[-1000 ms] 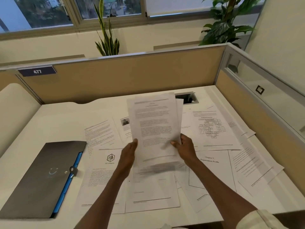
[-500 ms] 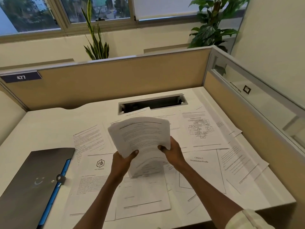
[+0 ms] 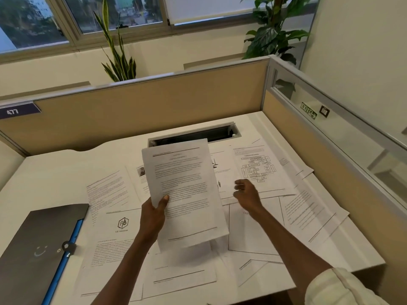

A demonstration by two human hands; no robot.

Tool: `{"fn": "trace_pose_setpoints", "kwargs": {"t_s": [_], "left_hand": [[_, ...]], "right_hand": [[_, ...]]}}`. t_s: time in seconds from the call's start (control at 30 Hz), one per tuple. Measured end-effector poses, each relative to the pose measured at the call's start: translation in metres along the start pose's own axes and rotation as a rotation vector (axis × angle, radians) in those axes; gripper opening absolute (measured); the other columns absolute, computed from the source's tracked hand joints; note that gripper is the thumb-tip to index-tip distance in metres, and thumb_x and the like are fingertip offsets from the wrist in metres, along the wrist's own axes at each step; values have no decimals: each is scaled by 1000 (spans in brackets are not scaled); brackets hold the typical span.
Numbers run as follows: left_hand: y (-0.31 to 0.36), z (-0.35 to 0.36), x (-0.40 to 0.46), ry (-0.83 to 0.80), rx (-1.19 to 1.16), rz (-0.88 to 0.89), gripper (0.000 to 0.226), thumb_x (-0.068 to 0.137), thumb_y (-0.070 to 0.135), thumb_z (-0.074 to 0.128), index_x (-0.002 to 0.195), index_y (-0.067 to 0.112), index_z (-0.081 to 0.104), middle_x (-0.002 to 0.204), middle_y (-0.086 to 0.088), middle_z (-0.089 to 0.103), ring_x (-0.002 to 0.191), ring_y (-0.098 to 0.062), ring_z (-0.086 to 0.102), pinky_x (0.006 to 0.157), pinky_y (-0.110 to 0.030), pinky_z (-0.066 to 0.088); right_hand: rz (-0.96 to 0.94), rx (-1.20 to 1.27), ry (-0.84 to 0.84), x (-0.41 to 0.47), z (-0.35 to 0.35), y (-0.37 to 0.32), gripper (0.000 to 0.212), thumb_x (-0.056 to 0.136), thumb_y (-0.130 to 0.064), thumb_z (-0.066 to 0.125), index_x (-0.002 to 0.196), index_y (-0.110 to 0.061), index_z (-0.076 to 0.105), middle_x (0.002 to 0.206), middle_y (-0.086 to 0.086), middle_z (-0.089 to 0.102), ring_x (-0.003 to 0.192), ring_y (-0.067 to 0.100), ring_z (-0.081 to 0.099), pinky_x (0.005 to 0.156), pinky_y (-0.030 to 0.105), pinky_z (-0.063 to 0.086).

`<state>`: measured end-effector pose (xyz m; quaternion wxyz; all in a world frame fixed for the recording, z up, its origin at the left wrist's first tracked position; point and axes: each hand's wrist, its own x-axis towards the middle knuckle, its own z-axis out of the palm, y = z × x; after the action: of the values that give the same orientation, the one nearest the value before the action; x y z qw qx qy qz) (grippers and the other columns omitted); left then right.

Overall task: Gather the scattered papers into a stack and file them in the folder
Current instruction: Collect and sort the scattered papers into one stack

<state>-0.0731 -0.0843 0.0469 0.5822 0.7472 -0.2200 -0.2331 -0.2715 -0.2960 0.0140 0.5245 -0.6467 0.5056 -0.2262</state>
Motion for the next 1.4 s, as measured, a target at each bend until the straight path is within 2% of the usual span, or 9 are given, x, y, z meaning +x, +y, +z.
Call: {"fn": "trace_pose_setpoints", "kwargs": {"t_s": [0.2, 0.33, 0.5, 0.63, 0.77, 0.83, 1.17, 1.27, 1.4], "left_hand": [[-12, 18, -9, 25, -60, -110, 27, 96, 26, 61, 122, 16, 64, 109, 1, 73, 98, -22, 69, 81, -42, 57], [-19, 26, -17, 64, -79, -162, 19, 96, 26, 62, 115, 22, 63, 105, 4, 73, 96, -20, 70, 75, -35, 56], [-31, 33, -24, 77, -44, -215, 20, 96, 26, 62, 115, 22, 63, 106, 3, 73, 98, -22, 70, 78, -39, 56], [-34, 40, -30, 66, -7, -236, 19, 98, 26, 58, 116, 23, 62, 108, 3, 72, 96, -24, 70, 78, -42, 58], [-37, 45, -36, 51, 13, -237, 28, 100, 26, 54, 127, 17, 59, 114, -2, 71, 100, -28, 69, 85, -49, 58], [-37, 47, -38, 48, 13, -236, 31, 101, 25, 52, 130, 15, 57, 117, -4, 70, 102, -29, 69, 88, -52, 56], [-16, 58, -22, 25, -43, -288, 19, 104, 18, 47, 118, 20, 59, 114, -6, 71, 100, -31, 69, 91, -57, 54], [-7, 67, -15, 28, -98, -326, 24, 103, 16, 48, 125, 12, 58, 118, -11, 69, 100, -32, 68, 95, -58, 52], [4, 77, -9, 8, -173, -378, 30, 103, 15, 49, 132, 8, 55, 123, -13, 67, 108, -36, 65, 97, -57, 50]], "right_hand": [[170, -403, 270, 48, -76, 41, 55, 81, -25, 72, 125, 0, 50, 128, 23, 53, 120, 39, 47, 98, 44, 44], [276, -604, 297, 66, -103, 54, 79, 76, -43, 76, 130, 3, 40, 135, 26, 41, 128, 42, 36, 101, 51, 38], [306, -749, 282, 81, -110, 58, 88, 68, -46, 82, 127, 3, 40, 131, 24, 43, 123, 40, 41, 96, 50, 42], [409, -627, 204, 94, -114, 47, 86, 66, -34, 87, 128, 2, 39, 131, 23, 48, 122, 39, 47, 98, 51, 42], [292, -514, 262, 96, -119, 46, 34, 82, -12, 71, 109, 1, 57, 114, 21, 65, 103, 39, 62, 85, 44, 53], [208, -480, 345, 92, -121, 43, 21, 88, -6, 58, 107, 1, 59, 111, 22, 65, 100, 40, 62, 80, 42, 52], [-411, -296, 612, 48, -139, -35, 18, 93, -4, 58, 111, -1, 57, 98, 22, 71, 89, 35, 70, 72, 31, 55], [-404, -121, 532, 32, -141, -53, 23, 92, -8, 62, 114, -1, 58, 105, 18, 69, 90, 30, 68, 71, 25, 54], [-255, -20, 273, 13, -126, -54, 26, 89, -13, 67, 112, -3, 61, 108, 11, 65, 77, 18, 62, 49, 18, 54]]}}
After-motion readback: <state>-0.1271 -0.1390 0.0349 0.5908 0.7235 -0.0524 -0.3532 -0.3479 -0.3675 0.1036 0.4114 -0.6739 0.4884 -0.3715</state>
